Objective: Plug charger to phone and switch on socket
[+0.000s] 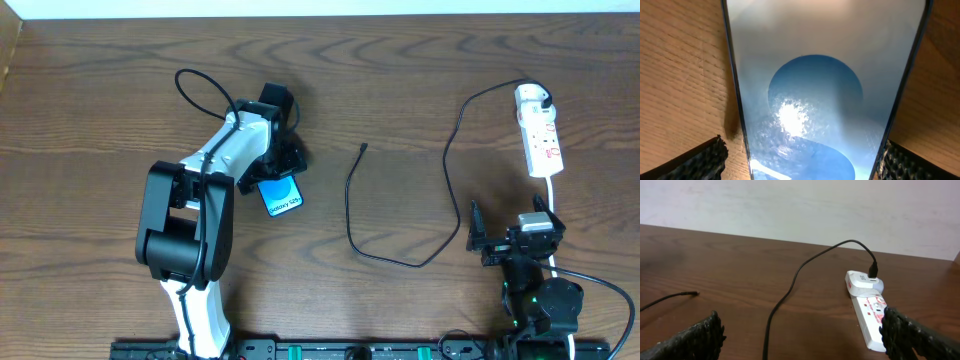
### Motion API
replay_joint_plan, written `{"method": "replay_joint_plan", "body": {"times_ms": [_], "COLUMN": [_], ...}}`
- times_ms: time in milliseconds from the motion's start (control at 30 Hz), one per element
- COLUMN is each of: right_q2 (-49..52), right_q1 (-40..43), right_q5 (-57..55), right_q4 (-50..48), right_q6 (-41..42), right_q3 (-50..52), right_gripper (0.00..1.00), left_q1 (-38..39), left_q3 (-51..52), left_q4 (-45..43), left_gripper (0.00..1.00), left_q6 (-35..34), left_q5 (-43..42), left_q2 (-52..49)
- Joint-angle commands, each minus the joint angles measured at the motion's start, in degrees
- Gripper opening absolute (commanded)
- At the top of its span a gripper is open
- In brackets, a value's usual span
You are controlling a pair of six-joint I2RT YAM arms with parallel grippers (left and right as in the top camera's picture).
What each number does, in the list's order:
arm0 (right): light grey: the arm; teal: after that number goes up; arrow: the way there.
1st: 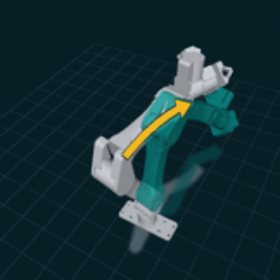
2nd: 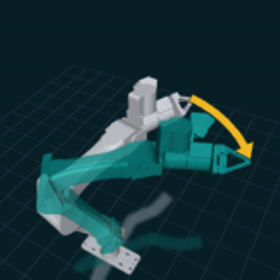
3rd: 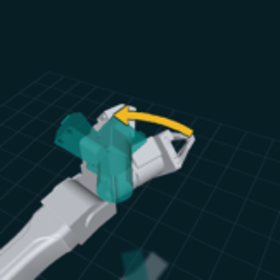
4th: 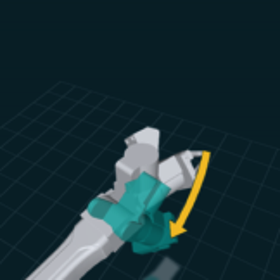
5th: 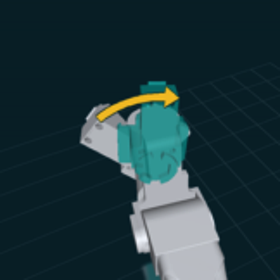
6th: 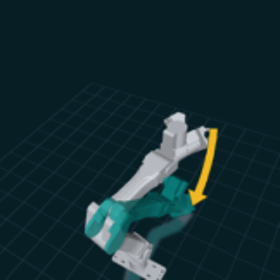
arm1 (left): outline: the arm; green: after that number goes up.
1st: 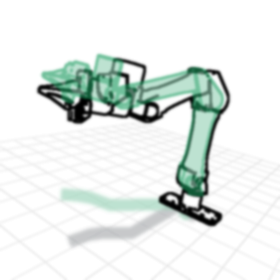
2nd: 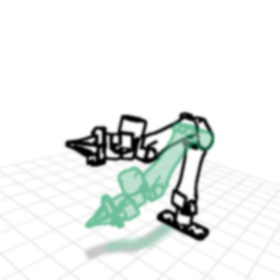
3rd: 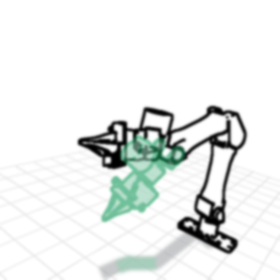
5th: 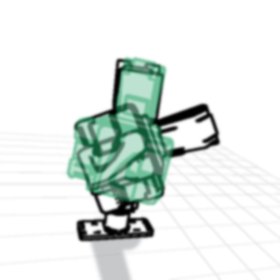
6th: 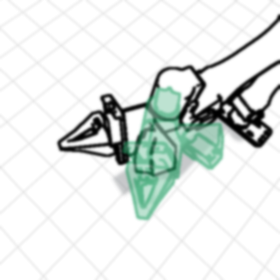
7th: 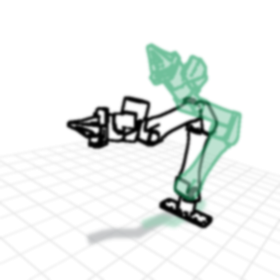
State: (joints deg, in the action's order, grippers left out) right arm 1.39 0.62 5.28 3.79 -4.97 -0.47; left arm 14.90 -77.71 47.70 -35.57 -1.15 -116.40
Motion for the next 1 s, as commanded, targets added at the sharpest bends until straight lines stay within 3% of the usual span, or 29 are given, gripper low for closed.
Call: {"method": "replay_joint_plan", "body": {"times_ms": [0,100,267,500,833,967], "right_q2": [0.07,0.07,0.07,0.07,0.07,0.07], "right_q1": [-0.20,-0.20,-0.20,-0.20,-0.20,-0.20], "right_q5": [-0.46,-0.46,-0.46,-0.46,-0.46,-0.46], "right_q4": [0.24,0.24,0.24,0.24,0.24,0.24], "right_q6": [0.63,0.63,0.63,0.63,0.63,0.63], "right_q3": [0.09,0.09,0.09,0.09,0.09,0.09], "right_gripper": [0.99,0.99,0.99,0.99,0.99,0.99], "left_q1": [0.35,0.28,0.28,0.09,-3.61,-4.57], "left_q3": [3.89,5.11,5.11,1.64,-0.66,-0.66], "left_q4": [-0.48,-1.57,-2.40,-1.29,0.24,0.24], "left_gripper": [0.95,0.93,0.71,0.72,0.69,0.69], "left_q6": [0.48,-0.17,-0.15,-0.07,-0.22,-6.67], "left_q5": [-0.37,-0.61,-1.70,-3.87,-16.70,-17.94], "left_q2": [-2.34,-2.34,-2.34,-0.44,9.16,11.87]}}
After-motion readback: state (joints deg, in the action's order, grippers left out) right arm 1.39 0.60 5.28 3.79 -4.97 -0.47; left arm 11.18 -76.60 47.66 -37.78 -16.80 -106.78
